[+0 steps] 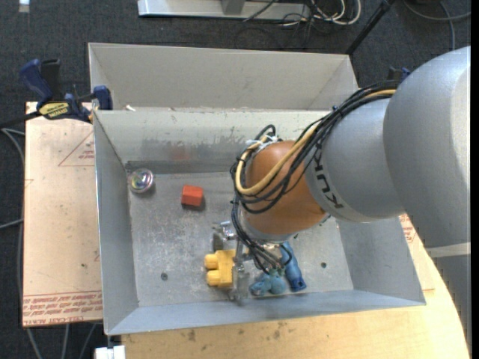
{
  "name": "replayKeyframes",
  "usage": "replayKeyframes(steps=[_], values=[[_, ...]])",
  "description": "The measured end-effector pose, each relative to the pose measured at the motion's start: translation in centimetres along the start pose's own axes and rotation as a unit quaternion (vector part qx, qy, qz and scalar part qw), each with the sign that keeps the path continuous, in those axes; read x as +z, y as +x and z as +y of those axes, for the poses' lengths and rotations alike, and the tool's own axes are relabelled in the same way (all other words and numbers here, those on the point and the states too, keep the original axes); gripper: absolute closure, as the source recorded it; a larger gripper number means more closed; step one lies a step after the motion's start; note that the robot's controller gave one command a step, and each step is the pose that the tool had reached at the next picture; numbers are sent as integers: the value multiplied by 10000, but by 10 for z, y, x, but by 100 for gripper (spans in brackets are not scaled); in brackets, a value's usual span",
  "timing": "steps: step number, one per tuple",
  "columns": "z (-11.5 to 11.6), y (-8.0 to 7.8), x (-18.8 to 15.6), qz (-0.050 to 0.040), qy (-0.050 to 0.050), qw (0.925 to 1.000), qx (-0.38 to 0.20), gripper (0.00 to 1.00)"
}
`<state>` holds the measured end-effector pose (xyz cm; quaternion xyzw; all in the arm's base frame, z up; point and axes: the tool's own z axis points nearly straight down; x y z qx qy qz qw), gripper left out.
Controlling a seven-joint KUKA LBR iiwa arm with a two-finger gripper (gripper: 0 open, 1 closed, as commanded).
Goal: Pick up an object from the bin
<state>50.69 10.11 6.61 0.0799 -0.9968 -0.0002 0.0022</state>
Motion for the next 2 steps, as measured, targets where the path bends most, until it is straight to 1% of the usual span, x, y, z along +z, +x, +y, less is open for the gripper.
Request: replayKeyframes(steps=[1,2], values=[[0,-1,-4,-17,-4,10000,4,100],[4,-11,-144,-73,-2,10000,46,100]])
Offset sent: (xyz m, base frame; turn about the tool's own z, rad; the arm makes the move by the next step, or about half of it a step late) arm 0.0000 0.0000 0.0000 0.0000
